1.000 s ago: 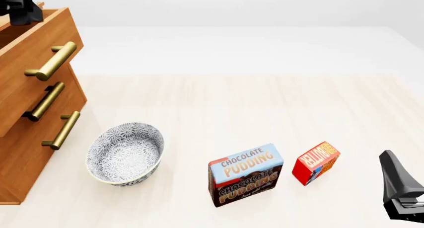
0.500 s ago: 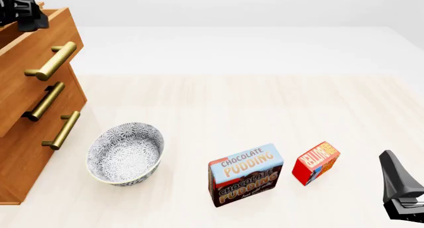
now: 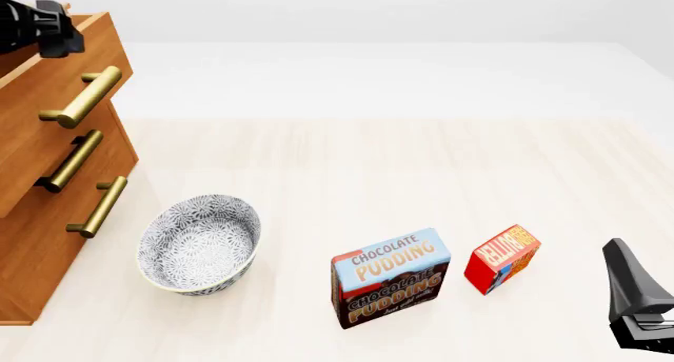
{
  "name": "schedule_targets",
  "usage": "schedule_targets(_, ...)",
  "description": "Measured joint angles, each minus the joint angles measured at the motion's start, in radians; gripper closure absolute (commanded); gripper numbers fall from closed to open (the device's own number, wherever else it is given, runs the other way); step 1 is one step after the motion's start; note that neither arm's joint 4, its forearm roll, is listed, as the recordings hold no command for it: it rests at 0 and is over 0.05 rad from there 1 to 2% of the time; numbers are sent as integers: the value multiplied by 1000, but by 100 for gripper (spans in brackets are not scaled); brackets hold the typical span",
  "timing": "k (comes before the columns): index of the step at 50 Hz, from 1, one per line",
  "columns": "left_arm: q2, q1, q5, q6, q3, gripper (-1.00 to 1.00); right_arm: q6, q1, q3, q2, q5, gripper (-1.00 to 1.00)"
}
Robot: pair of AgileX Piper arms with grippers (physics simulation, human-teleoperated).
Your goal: Put the butter at the back in the top drawer of the cabinet and close it.
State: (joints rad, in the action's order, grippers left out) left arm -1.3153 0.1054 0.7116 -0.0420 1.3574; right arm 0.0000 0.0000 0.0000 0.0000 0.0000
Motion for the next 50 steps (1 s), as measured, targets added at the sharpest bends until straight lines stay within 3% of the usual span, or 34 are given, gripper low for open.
schedule_targets(50, -35, 7, -51, 10, -56, -100, 0, 0, 0, 0, 0, -100)
